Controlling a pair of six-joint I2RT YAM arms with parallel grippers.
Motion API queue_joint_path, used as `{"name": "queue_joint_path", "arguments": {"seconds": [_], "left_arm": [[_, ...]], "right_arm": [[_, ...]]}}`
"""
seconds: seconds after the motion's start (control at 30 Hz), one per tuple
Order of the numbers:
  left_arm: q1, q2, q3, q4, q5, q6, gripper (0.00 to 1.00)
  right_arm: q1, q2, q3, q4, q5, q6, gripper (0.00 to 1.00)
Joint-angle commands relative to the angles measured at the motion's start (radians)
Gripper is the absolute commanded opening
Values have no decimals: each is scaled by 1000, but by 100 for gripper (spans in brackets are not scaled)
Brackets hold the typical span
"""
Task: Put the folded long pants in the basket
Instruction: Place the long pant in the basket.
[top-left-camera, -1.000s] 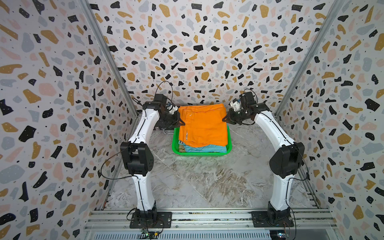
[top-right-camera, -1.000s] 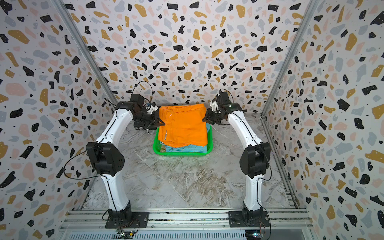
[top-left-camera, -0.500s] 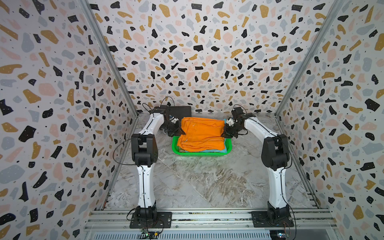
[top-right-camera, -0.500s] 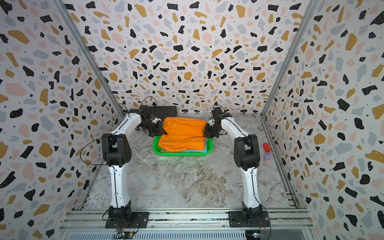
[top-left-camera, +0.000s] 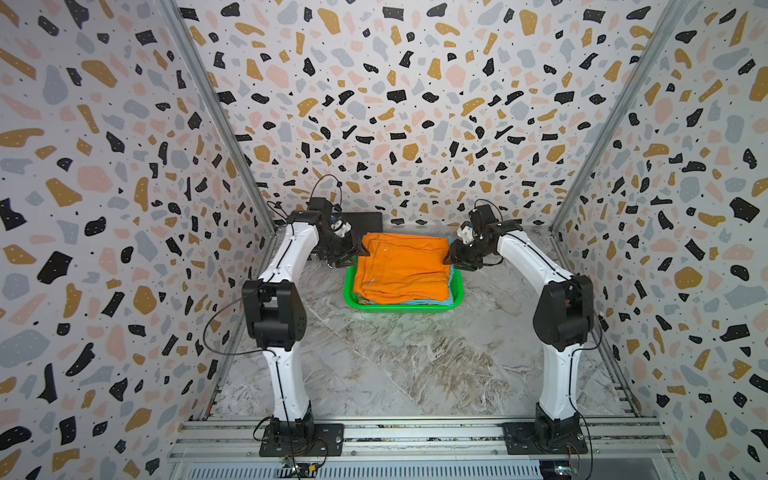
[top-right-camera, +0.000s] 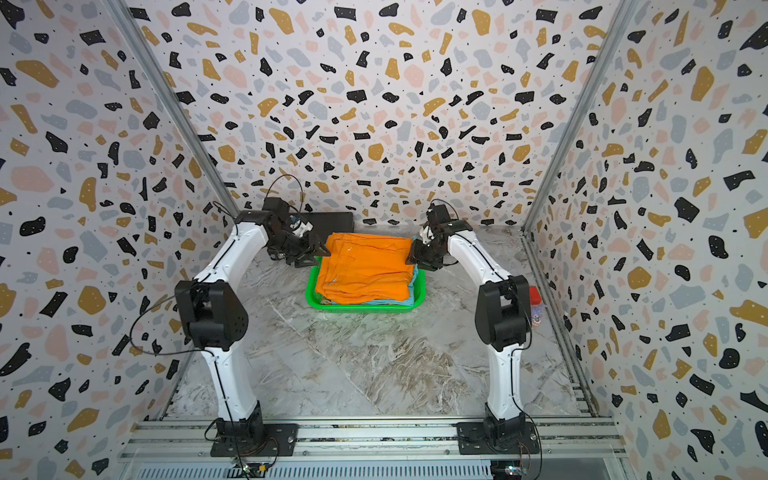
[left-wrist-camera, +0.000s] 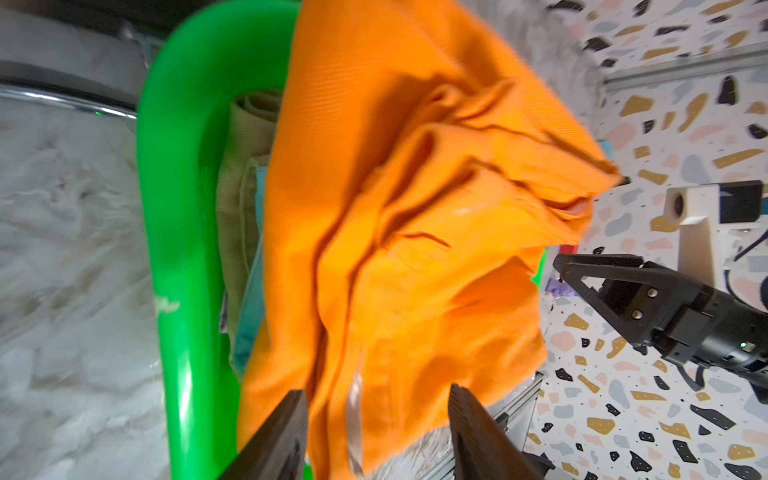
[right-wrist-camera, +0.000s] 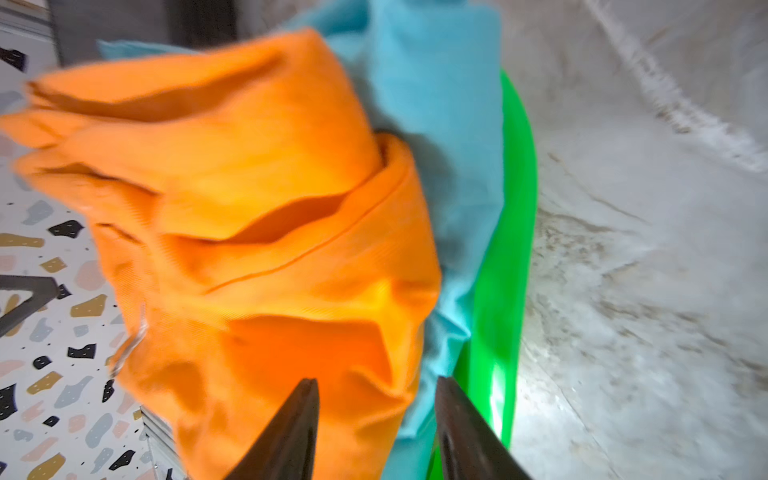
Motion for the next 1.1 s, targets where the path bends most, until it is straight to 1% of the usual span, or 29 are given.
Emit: {"name": "queue_joint_path", "arguments": {"seconds": [0.0, 0.1, 0.13, 0.17, 0.23, 0.4, 0.5, 0.57, 0.67, 0.77, 0.83, 0.9, 0.97, 1.07], "left_arm": [[-1, -136, -44, 1, 10, -29, 58], [-7, -213, -92, 7, 12, -76, 47], [-16, -224, -103, 9, 28, -83, 46], [-25, -226, -109, 11, 49, -82, 45], [-49, -219, -123, 22, 58, -81, 44], [-77, -159, -199, 73, 70, -91, 42], [-77, -131, -284, 114, 55, -105, 42], [-77, -112, -356, 169, 55, -116, 41], [-77, -68, -422, 206, 32, -108, 39], [-77, -30, -454, 213, 21, -95, 37], [-77, -34, -469, 215, 24, -94, 35], [-77, -67, -465, 213, 19, -97, 35], [-77, -112, -434, 211, 19, -109, 36], [-77, -160, -330, 198, 37, -136, 39]], "right_arm": [[0, -139, 16, -59, 10, -8, 51], [7, -206, -7, -49, -26, 14, 41], [13, -221, -21, -33, -54, 30, 35], [20, -230, -38, -15, -83, 47, 33], [37, -231, -70, 23, -120, 78, 32], [113, -168, -121, 71, -120, 98, 29], [159, -111, -181, 89, -114, 102, 26], [168, -76, -249, 117, -97, 116, 25], [167, -36, -320, 124, -43, 103, 24], [168, -7, -354, 97, -27, 82, 22], [168, -20, -387, 104, -40, 86, 22], [168, -61, -404, 108, -33, 88, 24], [168, -103, -372, 85, -14, 77, 28], [168, -140, -230, 8, 20, 51, 34]]}}
